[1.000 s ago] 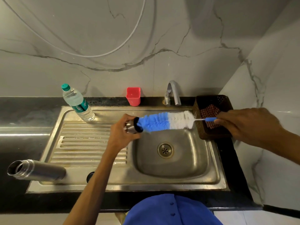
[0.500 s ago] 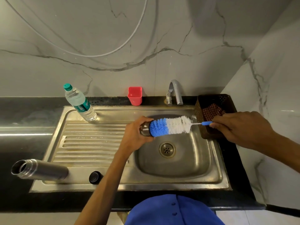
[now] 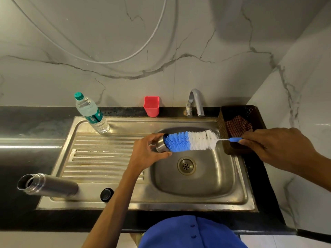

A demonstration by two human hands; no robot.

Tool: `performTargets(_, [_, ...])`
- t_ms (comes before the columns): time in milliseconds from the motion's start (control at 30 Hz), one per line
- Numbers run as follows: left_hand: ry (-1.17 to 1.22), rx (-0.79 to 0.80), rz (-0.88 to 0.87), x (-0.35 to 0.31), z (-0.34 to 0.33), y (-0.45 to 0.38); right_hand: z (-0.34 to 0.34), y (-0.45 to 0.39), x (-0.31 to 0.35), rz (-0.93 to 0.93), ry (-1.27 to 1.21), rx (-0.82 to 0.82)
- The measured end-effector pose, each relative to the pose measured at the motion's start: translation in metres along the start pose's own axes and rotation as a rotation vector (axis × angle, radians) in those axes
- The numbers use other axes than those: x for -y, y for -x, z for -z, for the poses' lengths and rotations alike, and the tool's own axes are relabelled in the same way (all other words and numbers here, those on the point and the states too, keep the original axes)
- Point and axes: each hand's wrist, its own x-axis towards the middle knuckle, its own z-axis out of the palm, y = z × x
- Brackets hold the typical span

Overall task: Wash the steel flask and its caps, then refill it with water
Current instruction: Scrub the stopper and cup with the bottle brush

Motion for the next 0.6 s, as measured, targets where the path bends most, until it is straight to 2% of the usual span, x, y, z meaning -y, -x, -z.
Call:
performTargets(200, [-0.091,0.077,0.046,0.0,0.007,0.005,0.001,0.006,-0.002,0.058,0.046,0.027])
performTargets(400, [-0.237,0.145,0.091,-0.001,0.003,0.012,0.001,0.006,0.007,0.104,0.081,-0.033])
performTargets(500, [-0.16,0.111,0.183,0.001,0.004,0.011,0.002,0.007,0.013,0.115,0.051,-0.052])
performTargets(600, [0.05,0.114,0.316,0.0,0.005,0.012,0.003,0.006,0.011,0.098,0.076,-0.041])
